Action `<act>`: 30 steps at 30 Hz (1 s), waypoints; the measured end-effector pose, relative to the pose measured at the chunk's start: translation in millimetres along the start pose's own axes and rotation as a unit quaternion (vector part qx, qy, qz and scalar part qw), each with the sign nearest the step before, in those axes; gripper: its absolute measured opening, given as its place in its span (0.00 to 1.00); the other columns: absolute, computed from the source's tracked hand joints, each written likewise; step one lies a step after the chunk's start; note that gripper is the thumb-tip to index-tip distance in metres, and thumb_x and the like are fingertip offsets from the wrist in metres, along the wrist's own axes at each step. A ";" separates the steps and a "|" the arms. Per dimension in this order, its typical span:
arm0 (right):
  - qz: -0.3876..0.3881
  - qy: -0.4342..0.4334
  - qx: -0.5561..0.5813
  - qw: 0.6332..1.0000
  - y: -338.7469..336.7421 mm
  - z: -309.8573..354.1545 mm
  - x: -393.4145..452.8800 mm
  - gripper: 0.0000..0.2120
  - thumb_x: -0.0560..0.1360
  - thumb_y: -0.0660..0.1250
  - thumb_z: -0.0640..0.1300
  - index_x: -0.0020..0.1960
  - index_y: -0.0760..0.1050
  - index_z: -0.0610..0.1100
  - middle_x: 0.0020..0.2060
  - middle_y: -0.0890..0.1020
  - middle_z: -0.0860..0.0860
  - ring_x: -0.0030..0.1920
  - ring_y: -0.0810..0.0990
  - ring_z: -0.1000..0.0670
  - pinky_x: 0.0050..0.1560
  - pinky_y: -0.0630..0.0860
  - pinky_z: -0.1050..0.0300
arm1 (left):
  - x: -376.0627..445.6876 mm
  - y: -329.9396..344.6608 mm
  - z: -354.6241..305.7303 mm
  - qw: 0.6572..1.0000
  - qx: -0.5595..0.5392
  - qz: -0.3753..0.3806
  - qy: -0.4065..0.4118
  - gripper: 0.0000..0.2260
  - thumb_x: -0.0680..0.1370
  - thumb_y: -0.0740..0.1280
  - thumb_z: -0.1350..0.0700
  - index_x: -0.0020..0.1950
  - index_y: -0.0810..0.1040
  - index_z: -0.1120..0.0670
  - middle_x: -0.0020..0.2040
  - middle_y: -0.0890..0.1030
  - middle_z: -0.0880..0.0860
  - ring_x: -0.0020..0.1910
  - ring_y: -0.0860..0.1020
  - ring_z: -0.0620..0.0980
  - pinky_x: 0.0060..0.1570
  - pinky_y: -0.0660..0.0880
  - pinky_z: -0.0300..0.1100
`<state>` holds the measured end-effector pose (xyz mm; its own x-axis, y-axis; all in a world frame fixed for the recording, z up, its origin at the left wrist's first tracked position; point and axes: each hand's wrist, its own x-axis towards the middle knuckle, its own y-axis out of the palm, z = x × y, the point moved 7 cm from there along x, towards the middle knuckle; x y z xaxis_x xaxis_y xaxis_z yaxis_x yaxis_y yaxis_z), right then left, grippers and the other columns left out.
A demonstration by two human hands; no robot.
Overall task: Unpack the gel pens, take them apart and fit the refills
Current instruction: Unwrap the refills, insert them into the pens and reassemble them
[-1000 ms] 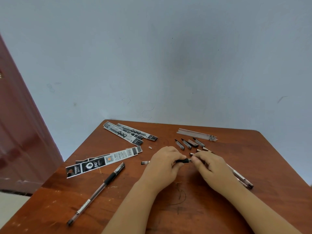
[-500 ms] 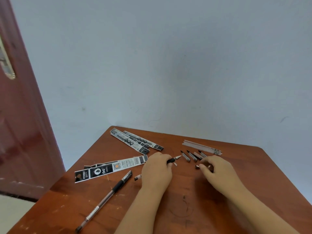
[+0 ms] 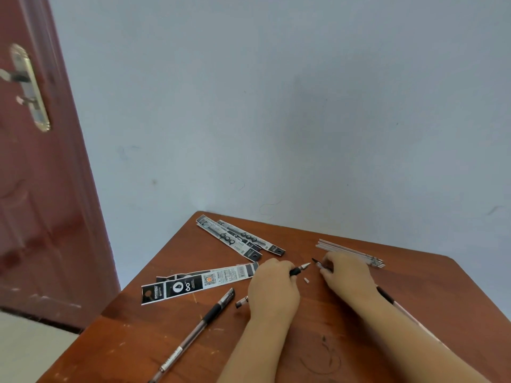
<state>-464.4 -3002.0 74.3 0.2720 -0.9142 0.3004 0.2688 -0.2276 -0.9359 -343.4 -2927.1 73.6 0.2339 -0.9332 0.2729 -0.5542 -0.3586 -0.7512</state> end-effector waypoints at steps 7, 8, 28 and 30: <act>-0.062 -0.021 0.131 0.989 -44.4 -5.9 -35.5 0.07 0.72 0.65 0.42 0.48 0.79 0.43 0.40 0.75 0.52 0.45 0.73 0.52 0.45 0.65 0.63 | -3.8 1.8 -17.6 0.997 0.007 0.006 0.076 0.13 0.78 0.59 0.56 0.62 0.74 0.50 0.56 0.75 0.51 0.57 0.71 0.48 0.55 0.67 0.39; -0.067 -0.021 0.140 0.988 -48.8 -9.1 -42.1 0.06 0.72 0.66 0.40 0.48 0.79 0.42 0.40 0.74 0.53 0.44 0.72 0.53 0.46 0.64 0.64 | -5.7 1.7 -22.7 0.995 0.007 0.006 0.096 0.13 0.78 0.59 0.56 0.62 0.74 0.50 0.56 0.76 0.50 0.56 0.71 0.48 0.55 0.67 0.38; -0.110 -0.047 0.203 0.972 -49.0 -32.2 -74.9 0.06 0.66 0.70 0.32 0.43 0.81 0.37 0.42 0.82 0.43 0.41 0.76 0.49 0.45 0.65 0.70 | -19.4 15.7 -47.4 0.975 0.018 0.018 0.220 0.12 0.77 0.62 0.57 0.60 0.76 0.51 0.55 0.78 0.49 0.55 0.72 0.46 0.49 0.61 0.31; -0.101 -0.052 0.202 0.973 -47.8 -30.0 -75.6 0.06 0.67 0.69 0.33 0.43 0.81 0.38 0.42 0.81 0.44 0.41 0.76 0.50 0.43 0.67 0.71 | -19.6 16.1 -48.2 0.974 0.018 0.018 0.225 0.12 0.77 0.62 0.57 0.59 0.76 0.51 0.55 0.78 0.49 0.55 0.72 0.46 0.47 0.59 0.30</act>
<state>-525.5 -2932.1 90.8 0.2630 -0.8208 0.5070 0.6624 -0.2284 -0.7134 -395.4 -2915.8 85.2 -0.1637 -0.8643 0.4756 -0.5256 -0.3316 -0.7834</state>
